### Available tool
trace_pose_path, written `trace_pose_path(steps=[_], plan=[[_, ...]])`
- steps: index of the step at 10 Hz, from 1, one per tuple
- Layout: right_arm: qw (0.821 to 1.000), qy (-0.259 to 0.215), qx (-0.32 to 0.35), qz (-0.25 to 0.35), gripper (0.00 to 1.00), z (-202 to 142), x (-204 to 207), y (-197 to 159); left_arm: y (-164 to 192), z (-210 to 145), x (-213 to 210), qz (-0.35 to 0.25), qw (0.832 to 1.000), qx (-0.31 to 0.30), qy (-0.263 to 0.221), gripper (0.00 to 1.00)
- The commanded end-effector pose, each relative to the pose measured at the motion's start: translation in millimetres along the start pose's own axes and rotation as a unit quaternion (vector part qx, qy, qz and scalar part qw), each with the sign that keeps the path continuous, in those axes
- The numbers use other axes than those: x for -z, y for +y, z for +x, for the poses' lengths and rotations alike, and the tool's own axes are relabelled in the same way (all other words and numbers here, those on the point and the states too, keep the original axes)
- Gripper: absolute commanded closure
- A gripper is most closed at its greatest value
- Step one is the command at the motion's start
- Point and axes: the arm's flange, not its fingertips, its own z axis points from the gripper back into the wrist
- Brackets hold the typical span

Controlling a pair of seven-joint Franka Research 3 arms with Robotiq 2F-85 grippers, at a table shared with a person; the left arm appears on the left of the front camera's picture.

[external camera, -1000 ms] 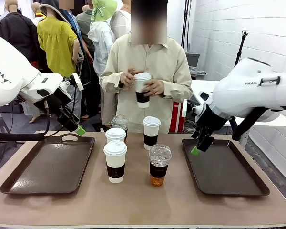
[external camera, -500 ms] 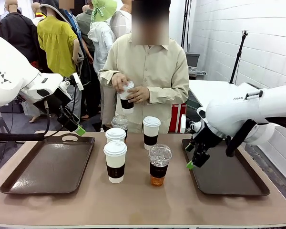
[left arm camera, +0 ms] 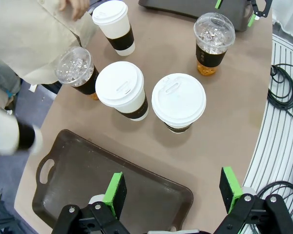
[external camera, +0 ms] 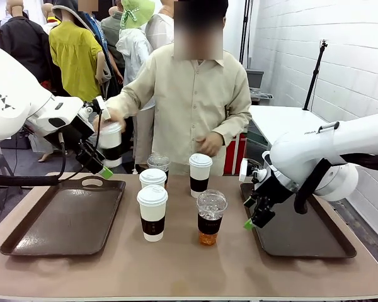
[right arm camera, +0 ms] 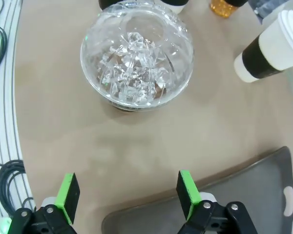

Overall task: Distribute the coffee onto the tray.
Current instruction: Pick up one iced Americano and place it on the right Handle tray.

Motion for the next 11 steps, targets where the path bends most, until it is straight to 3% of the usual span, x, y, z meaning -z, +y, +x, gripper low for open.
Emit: trace_pose_path(steps=[1, 5, 8, 11], plan=[[1.000, 0.004, -0.007, 0.003, 0.00, 1.3, -3.1, 1.2, 1.4, -0.3, -0.6, -0.006, 1.000, 0.000, -0.003, 0.00], [1.000, 0.002, -0.004, -0.002, 0.00, 2.4, -1.6, 1.4, 1.4, -0.3, -0.6, -0.006, 1.000, 0.000, -0.003, 0.00], [0.998, -0.046, -0.005, 0.044, 0.00, -8.8, 20.7, -19.9, 1.4, -0.3, -0.6, -0.006, 1.000, 0.000, -0.003, 0.00], [0.993, -0.109, -0.024, 0.033, 0.00, -29.6, 38.4, -24.3, 1.4, -0.3, -0.6, -0.006, 1.000, 0.000, -0.003, 0.00]])
